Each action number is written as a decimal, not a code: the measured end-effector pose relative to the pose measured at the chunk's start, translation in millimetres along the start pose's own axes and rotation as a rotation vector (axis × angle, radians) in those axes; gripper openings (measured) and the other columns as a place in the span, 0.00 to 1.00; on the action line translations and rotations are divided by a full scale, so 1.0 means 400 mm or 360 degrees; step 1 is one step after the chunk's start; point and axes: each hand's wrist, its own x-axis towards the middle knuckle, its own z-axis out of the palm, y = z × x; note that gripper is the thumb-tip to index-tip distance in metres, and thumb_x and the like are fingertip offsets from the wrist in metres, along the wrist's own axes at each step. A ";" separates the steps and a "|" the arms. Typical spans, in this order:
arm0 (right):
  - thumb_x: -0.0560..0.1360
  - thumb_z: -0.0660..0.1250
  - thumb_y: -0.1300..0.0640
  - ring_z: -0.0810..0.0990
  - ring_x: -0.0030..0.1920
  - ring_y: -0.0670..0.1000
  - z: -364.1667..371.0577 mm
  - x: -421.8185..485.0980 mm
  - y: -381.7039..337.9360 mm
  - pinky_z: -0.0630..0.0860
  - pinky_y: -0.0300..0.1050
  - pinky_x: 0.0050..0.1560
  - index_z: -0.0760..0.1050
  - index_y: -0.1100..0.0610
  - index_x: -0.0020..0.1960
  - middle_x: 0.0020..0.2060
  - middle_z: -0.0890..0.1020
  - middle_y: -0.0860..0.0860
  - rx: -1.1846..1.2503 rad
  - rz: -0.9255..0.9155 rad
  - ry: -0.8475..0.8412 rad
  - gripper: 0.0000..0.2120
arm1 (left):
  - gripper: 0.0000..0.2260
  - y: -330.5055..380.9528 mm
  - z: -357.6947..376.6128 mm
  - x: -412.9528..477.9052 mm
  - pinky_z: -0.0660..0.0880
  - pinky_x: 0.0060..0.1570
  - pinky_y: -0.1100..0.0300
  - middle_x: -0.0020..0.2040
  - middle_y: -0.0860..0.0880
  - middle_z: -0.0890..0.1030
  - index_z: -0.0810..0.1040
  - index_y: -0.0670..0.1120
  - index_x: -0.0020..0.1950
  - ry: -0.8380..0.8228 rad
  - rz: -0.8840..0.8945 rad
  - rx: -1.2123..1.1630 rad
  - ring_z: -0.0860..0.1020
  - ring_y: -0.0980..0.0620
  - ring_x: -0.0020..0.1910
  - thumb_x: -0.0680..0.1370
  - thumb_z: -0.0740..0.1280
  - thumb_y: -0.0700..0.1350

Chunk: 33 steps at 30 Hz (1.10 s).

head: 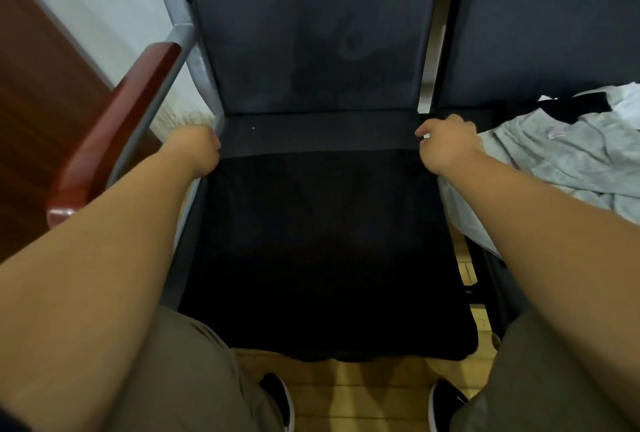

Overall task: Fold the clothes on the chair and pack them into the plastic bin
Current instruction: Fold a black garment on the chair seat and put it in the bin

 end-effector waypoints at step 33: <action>0.81 0.59 0.29 0.41 0.85 0.62 0.117 0.031 -0.086 0.48 0.66 0.82 0.48 0.35 0.85 0.86 0.43 0.43 -0.0190 -0.0291 -0.0585 0.37 | 0.38 0.106 0.136 0.062 0.46 0.80 0.32 0.86 0.49 0.35 0.38 0.64 0.85 -0.0672 -0.0102 0.0001 0.40 0.35 0.84 0.81 0.53 0.74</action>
